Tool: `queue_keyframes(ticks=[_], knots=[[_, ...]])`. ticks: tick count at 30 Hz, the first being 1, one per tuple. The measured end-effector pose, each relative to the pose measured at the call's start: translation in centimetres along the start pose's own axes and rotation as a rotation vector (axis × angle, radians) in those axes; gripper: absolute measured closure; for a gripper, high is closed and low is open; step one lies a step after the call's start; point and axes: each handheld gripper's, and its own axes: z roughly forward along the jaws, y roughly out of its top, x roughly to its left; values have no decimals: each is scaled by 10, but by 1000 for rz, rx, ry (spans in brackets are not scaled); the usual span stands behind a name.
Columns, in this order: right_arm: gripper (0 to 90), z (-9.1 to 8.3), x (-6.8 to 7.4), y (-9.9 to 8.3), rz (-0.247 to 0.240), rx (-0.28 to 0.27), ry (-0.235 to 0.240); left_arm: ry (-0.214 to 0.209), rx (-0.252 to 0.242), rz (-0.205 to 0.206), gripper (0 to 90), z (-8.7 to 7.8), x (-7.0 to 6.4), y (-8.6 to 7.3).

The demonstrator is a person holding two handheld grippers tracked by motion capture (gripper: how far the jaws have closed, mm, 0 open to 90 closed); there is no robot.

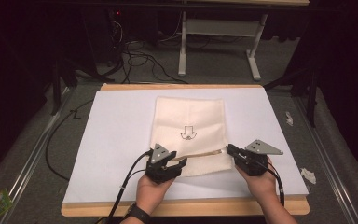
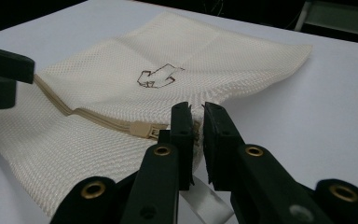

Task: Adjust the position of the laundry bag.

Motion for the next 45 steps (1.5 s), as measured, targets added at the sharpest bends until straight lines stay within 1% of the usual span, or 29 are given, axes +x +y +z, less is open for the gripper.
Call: queue_keyframes(ticks=[1,2,4,6,7,11,12,13,14,17,19,22,23,24,28,30,31,32,34,35,38,39,40,41,42,45], knots=[[843,0,0,0,0,0,0,0,0,0,513,0,0,0],[844,0,-1,0,2,-4,3,-9,-5,1,513,5,-3,2],[844,1,-2,0,10,-7,8,-25,0,-1,515,15,-9,7],[844,1,-3,0,23,-8,4,-39,6,2,510,25,-15,12],[844,1,-4,-1,41,-11,12,-48,12,6,510,29,-18,14],[844,1,-5,-1,40,-13,17,-72,24,20,516,47,-31,22],[844,1,-5,-1,40,-14,17,-74,35,26,519,55,-35,25],[844,1,-6,-1,42,-14,17,-74,35,26,526,55,-35,25],[844,1,-6,-1,42,-14,17,-81,41,27,526,59,-37,26],[844,1,-6,-1,44,-18,22,-84,65,47,558,69,-42,28],[844,1,-6,-1,48,-19,24,-87,61,47,608,74,-45,28],[846,1,-7,-1,49,-20,25,-83,70,57,618,76,-45,27],[846,1,-7,-1,53,-19,27,-93,74,54,619,78,-47,27],[847,1,-7,-1,55,-20,28,-95,78,61,621,79,-47,27],[848,2,-7,-1,53,-28,37,-99,79,73,618,83,-50,29],[849,2,-7,-1,51,-26,38,-100,76,67,615,85,-52,30],[849,2,-6,-1,56,-28,39,-102,80,76,618,86,-53,30],[851,2,-6,-1,55,-27,39,-102,76,71,626,87,-54,29],[853,2,-6,-1,55,-26,39,-103,88,82,634,90,-56,29],[854,3,-5,-1,56,-23,37,-86,94,90,662,91,-57,28],[854,3,-5,0,53,-22,38,-79,98,86,740,92,-59,28],[855,3,-5,0,53,-23,37,-75,100,88,740,93,-59,28],[855,2,-5,0,56,-25,37,-81,98,86,784,93,-60,28],[855,2,-6,0,55,-28,39,-83,101,100,789,93,-61,27],[856,2,-6,0,55,-29,37,-78,96,107,813,93,-62,27],[856,2,-4,0,56,-26,36,-71,97,126,816,92,-63,26]])
